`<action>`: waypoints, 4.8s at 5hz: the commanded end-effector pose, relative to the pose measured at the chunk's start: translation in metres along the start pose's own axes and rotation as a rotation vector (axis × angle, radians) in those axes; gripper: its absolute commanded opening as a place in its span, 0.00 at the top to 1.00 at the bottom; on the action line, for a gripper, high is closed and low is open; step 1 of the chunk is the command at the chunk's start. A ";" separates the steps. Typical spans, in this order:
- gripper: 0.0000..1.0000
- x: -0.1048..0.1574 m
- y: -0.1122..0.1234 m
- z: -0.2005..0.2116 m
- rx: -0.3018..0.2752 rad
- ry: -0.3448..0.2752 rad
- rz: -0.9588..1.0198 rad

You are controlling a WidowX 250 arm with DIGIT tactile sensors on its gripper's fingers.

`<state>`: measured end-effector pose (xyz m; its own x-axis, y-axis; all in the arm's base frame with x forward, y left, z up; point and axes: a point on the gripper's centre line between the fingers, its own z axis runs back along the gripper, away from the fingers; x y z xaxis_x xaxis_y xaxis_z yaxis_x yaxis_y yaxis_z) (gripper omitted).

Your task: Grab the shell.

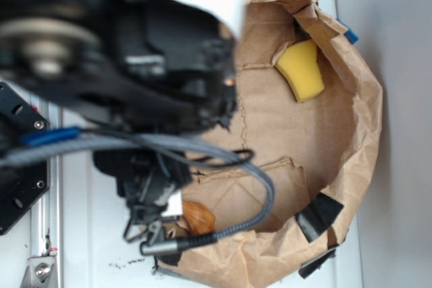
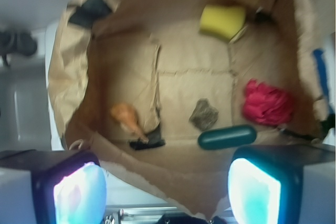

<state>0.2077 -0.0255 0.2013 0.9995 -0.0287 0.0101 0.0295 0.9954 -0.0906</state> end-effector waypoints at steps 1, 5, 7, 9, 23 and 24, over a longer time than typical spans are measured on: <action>0.00 0.005 0.002 0.013 -0.001 -0.049 0.008; 0.00 0.031 0.000 -0.001 0.042 -0.091 -0.036; 0.00 0.048 -0.001 -0.014 -0.011 -0.067 -0.175; 0.00 0.049 -0.001 -0.060 -0.006 -0.013 -0.295; 0.00 0.008 -0.038 -0.136 -0.216 0.191 -0.811; 0.00 0.001 -0.042 -0.137 -0.231 0.195 -0.830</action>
<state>0.2152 -0.0673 0.0567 0.6882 -0.7239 -0.0495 0.6665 0.6576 -0.3511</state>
